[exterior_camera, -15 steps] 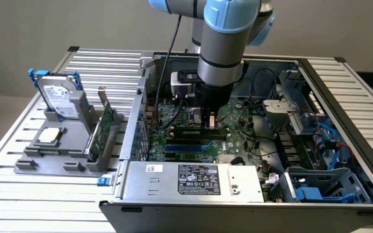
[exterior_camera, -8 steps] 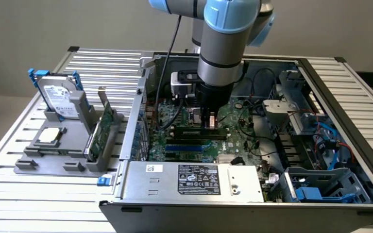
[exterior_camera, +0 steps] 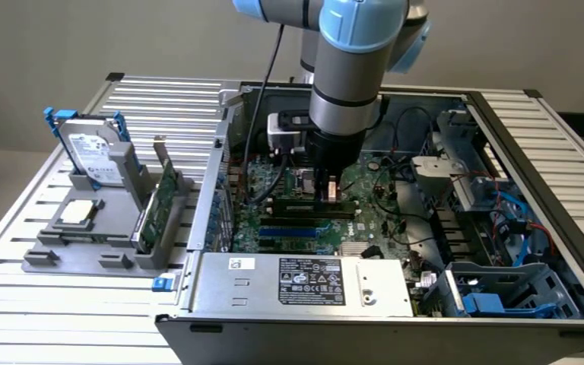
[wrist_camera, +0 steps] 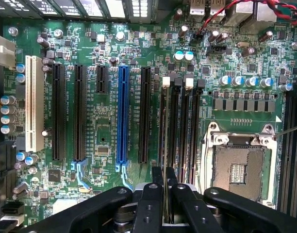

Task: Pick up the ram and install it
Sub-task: 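Insert the ram into the slot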

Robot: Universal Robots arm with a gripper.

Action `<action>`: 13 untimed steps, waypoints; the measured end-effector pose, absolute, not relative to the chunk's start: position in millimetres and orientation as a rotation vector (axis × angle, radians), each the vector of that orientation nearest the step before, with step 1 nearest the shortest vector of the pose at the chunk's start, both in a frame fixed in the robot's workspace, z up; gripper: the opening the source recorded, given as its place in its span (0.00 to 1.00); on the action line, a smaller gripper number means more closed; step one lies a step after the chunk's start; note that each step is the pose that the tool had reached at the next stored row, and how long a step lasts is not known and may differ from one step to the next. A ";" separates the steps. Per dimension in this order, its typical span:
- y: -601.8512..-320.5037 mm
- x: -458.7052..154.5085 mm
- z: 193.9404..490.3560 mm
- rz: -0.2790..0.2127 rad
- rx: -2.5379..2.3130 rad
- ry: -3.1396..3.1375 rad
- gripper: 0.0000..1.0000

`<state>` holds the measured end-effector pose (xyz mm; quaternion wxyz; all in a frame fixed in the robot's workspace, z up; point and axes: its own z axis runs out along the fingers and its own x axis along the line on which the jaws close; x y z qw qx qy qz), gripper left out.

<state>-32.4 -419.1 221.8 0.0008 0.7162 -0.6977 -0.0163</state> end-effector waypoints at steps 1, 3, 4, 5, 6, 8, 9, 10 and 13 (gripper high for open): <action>-419.1 -32.4 221.5 -0.051 2.250 -2.190 0.14; -419.0 -32.4 220.4 -0.052 2.252 -2.187 0.14; -419.0 -32.4 220.0 -0.052 2.253 -2.186 0.14; -419.1 -32.4 219.5 -0.052 2.253 -2.186 0.14; -419.1 -32.4 219.0 -0.052 2.253 -2.185 0.14; -419.1 -32.4 218.2 -0.052 2.254 -2.184 0.14; -419.1 -32.4 218.1 -0.052 2.254 -2.183 0.14; -419.1 -32.4 218.1 -0.053 2.254 -2.183 0.14; -419.1 -32.4 218.0 -0.057 2.252 -2.181 0.15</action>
